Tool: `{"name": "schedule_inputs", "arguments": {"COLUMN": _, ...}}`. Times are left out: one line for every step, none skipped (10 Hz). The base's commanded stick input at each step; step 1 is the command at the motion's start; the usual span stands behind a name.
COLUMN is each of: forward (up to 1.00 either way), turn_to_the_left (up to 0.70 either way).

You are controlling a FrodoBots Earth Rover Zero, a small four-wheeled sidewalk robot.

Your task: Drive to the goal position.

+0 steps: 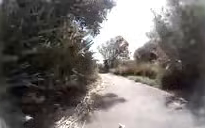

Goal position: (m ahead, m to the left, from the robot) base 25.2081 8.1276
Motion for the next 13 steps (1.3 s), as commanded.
{"name": "schedule_inputs", "arguments": {"forward": 0.70, "turn_to_the_left": -0.25}}
{"name": "schedule_inputs", "arguments": {"forward": 0.70, "turn_to_the_left": -0.22}}
{"name": "schedule_inputs", "arguments": {"forward": 0.70, "turn_to_the_left": -0.20}}
{"name": "schedule_inputs", "arguments": {"forward": 0.70, "turn_to_the_left": -0.13}}
{"name": "schedule_inputs", "arguments": {"forward": 0.70, "turn_to_the_left": -0.10}}
{"name": "schedule_inputs", "arguments": {"forward": 0.70, "turn_to_the_left": -0.07}}
{"name": "schedule_inputs", "arguments": {"forward": 0.70, "turn_to_the_left": -0.01}}
{"name": "schedule_inputs", "arguments": {"forward": 0.70, "turn_to_the_left": 0.00}}
{"name": "schedule_inputs", "arguments": {"forward": 0.70, "turn_to_the_left": 0.00}}
{"name": "schedule_inputs", "arguments": {"forward": 0.70, "turn_to_the_left": 0.00}}
{"name": "schedule_inputs", "arguments": {"forward": 0.70, "turn_to_the_left": 0.00}}
{"name": "schedule_inputs", "arguments": {"forward": 0.70, "turn_to_the_left": 0.03}}
{"name": "schedule_inputs", "arguments": {"forward": 0.70, "turn_to_the_left": 0.05}}
